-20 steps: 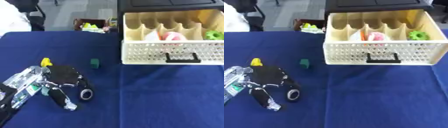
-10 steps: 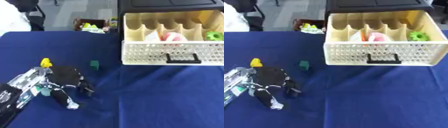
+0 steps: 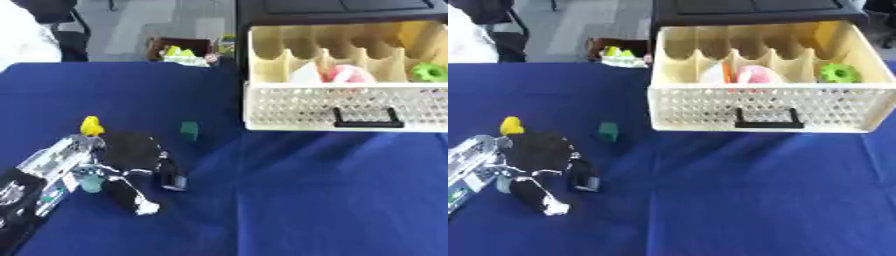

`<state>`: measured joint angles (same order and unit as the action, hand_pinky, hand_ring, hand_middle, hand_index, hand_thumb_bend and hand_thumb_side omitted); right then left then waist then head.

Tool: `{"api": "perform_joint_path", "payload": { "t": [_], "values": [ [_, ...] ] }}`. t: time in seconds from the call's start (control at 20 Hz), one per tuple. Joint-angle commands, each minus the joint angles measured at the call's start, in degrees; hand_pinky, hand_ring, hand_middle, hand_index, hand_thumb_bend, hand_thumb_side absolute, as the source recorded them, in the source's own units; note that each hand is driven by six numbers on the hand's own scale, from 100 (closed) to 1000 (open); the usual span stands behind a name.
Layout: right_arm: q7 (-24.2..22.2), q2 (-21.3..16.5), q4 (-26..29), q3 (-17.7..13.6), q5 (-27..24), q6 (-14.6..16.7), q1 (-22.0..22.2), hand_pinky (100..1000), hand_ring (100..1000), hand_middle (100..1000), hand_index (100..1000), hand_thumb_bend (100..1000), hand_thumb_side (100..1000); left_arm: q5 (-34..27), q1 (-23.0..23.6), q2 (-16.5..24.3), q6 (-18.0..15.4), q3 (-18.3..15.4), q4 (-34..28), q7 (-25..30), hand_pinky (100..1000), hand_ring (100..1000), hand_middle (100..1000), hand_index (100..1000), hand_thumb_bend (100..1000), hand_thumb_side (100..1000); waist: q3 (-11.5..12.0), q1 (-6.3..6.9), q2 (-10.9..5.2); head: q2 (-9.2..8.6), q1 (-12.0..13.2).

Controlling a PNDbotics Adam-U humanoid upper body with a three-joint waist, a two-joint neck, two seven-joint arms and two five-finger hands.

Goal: Pick up objects from table and place into drawer.

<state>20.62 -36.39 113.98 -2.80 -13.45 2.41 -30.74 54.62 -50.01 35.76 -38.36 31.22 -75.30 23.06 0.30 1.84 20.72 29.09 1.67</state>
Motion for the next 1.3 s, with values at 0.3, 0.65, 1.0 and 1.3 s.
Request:
{"api": "perform_joint_path", "payload": {
  "t": [0.3,0.65,1.0,1.3],
  "values": [
    [-0.3,-0.6,0.6,-0.8,-0.4,-0.4,-0.3,768,559,392,663,100,1000,-1.5,-1.1,1.1,1.1,-0.7,-0.2,-0.3,375,477,512,826,100,905,0.0,-0.15,-0.83,-0.61,0.3],
    [-0.3,-0.4,0.6,-1.0,-0.3,-0.4,-0.1,770,560,392,658,100,1000,-2.5,-1.3,0.2,3.5,-0.9,1.2,0.0,324,447,479,765,100,906,-0.1,-0.14,-0.76,-0.82,0.4],
    [-0.1,-0.3,0.6,-1.1,-0.5,-0.2,0.0,771,560,393,659,100,1000,-2.9,-1.4,0.0,4.0,-0.9,1.5,0.2,283,422,454,729,100,824,-0.2,-0.15,-0.69,-0.91,0.5],
    [0.0,-0.3,0.6,-1.2,-0.7,-0.1,0.1,772,561,393,658,100,1000,-3.1,-1.4,-0.1,4.5,-1.0,2.0,-0.1,237,392,418,689,100,658,-0.2,-0.15,-0.65,-0.92,0.4]
  ]
}}
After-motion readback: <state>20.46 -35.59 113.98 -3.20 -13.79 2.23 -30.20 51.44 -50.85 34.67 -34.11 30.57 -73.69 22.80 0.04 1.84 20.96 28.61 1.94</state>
